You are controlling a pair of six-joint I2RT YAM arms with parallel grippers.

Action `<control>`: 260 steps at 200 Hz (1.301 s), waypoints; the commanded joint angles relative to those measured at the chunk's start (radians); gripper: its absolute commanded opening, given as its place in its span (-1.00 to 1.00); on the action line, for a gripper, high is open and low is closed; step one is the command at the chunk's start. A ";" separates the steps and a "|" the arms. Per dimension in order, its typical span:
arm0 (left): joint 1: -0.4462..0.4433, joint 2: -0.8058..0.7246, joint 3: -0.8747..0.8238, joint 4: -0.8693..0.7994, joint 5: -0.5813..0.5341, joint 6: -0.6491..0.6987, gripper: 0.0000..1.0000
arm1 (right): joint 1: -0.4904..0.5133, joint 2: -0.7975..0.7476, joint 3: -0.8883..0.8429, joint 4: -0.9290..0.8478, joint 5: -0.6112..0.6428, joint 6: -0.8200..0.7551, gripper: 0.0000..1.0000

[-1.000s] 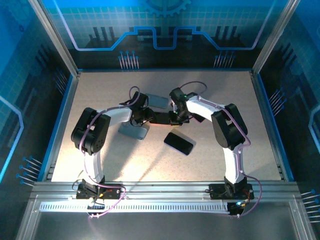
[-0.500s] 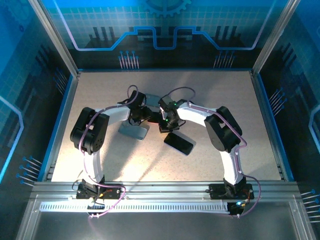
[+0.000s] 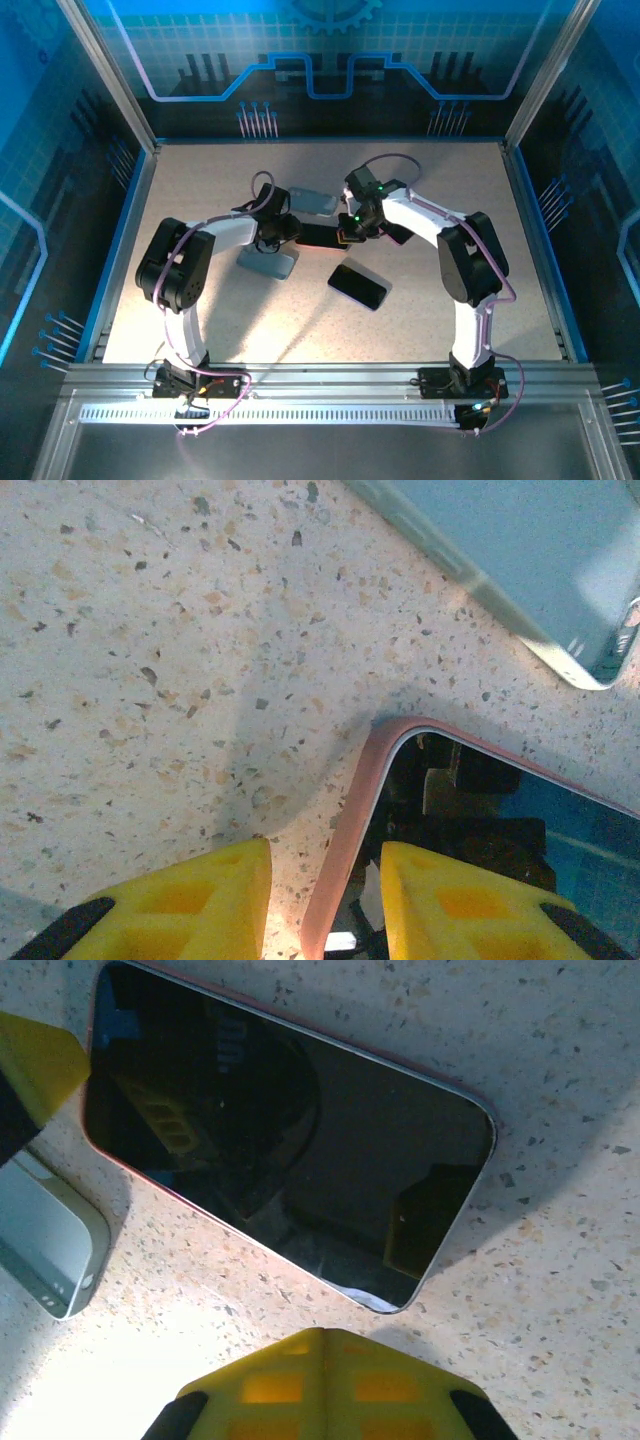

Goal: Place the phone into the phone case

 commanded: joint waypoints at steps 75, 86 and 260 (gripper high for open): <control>-0.001 -0.002 0.007 0.008 -0.005 0.003 -0.30 | -0.018 0.085 0.037 -0.021 0.056 -0.043 -1.00; -0.001 -0.002 0.002 0.014 -0.004 0.001 -0.30 | -0.019 0.093 0.040 -0.020 0.054 -0.043 -1.00; -0.039 0.032 -0.025 0.039 0.006 -0.014 -0.30 | 0.088 0.268 -0.204 0.033 0.085 -0.015 -1.00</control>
